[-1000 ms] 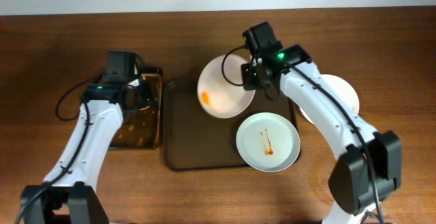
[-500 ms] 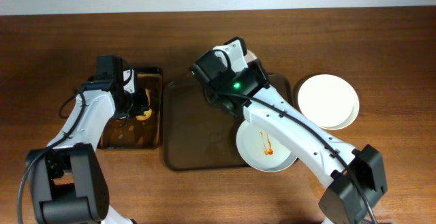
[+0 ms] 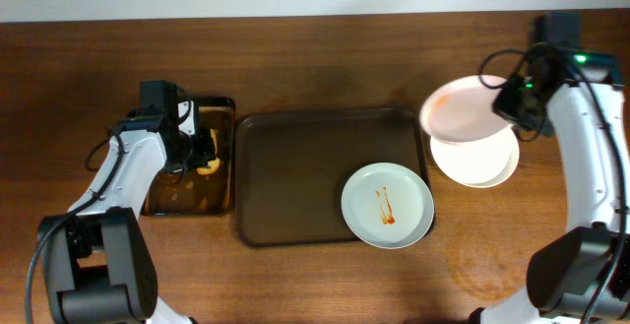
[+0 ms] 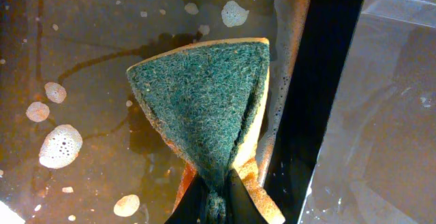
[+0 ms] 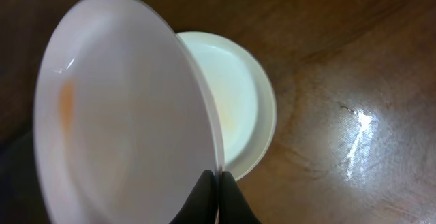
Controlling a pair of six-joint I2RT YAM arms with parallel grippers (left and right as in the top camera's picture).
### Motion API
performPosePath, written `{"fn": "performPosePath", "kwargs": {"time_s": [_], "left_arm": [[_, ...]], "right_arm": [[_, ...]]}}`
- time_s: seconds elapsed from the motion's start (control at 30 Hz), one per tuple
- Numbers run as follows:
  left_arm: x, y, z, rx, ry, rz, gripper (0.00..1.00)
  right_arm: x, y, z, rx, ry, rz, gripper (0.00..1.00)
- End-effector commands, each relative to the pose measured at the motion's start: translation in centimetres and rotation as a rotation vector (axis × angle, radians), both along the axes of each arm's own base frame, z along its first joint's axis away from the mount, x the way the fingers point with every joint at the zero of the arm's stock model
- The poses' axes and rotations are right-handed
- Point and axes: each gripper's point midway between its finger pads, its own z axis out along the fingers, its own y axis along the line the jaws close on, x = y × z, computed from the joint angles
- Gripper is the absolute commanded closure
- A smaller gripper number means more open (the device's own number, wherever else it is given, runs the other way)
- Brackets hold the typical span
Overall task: Clean dirty plates on tray and stack at the side
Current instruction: 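Lift the plate with the right gripper and stack it on the cleaned plate, then grip the remaining plate rim with the right gripper and pull it left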
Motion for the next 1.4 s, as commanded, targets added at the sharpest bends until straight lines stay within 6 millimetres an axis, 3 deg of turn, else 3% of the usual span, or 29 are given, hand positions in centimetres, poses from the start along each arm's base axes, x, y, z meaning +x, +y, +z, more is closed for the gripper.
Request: {"fn": "performPosePath", "kwargs": {"time_s": [0.0,0.1,0.2,0.27,0.33,0.4,0.5,0.6,0.7,0.83,1.0,1.1,1.17,1.23,1.3,1.37], "left_arm": [[0.1,-0.1,0.0,-0.010,-0.002,-0.017,1.00],[0.1,-0.1,-0.1,-0.010,-0.001,-0.017,1.00],[0.1,-0.1,-0.1,-0.010,0.000,-0.017,1.00],[0.1,-0.1,-0.1,-0.010,0.000,-0.016,1.00],[0.0,-0.1,-0.1,-0.010,0.000,-0.017,1.00],[0.0,-0.1,-0.1,-0.010,0.000,-0.017,1.00],[0.0,-0.1,-0.1,-0.010,0.000,-0.016,1.00],[0.0,-0.1,-0.1,-0.010,0.001,-0.017,1.00],[0.0,-0.1,-0.1,-0.010,0.004,-0.016,1.00],[-0.1,-0.1,-0.1,-0.010,0.006,-0.016,1.00],[-0.3,-0.1,-0.2,-0.011,0.015,-0.016,1.00],[-0.3,-0.1,-0.2,-0.009,0.014,-0.018,1.00],[-0.1,-0.2,-0.1,0.026,-0.010,-0.142,1.00],[-0.2,-0.4,-0.3,0.054,-0.017,-0.245,1.00],[-0.4,-0.4,-0.4,0.055,-0.010,-0.244,1.00],[-0.4,-0.4,-0.4,0.055,-0.010,-0.244,1.00]], "right_arm": [[-1.7,-2.2,-2.8,0.052,0.072,-0.023,0.96],[-3.9,-3.6,-6.8,0.078,0.130,-0.080,0.96],[-2.8,-1.6,-8.7,0.189,0.074,0.031,0.96],[-1.7,0.5,-8.4,0.285,0.016,0.161,0.66],[-2.0,2.4,-7.9,0.373,0.007,0.217,0.52],[-3.1,4.1,-7.0,0.444,0.010,0.298,0.43],[-6.1,5.8,-6.3,0.491,0.103,0.363,0.02],[-8.3,8.9,-6.5,0.603,0.172,0.420,0.02],[-9.7,10.4,-7.4,0.685,0.201,0.412,0.02],[-11.5,9.5,-7.9,0.529,0.286,0.382,0.02],[-13.0,10.6,-5.2,0.294,0.135,0.344,0.02],[-13.9,13.2,-5.4,0.291,0.053,0.401,0.02],[-14.0,14.8,-6.4,0.314,0.054,0.458,0.02],[-14.2,15.7,-7.8,0.319,0.081,0.476,0.15],[-14.8,16.3,-9.4,0.325,0.131,0.493,0.43],[-15.3,16.5,-10.8,0.334,0.179,0.465,0.50]]}}
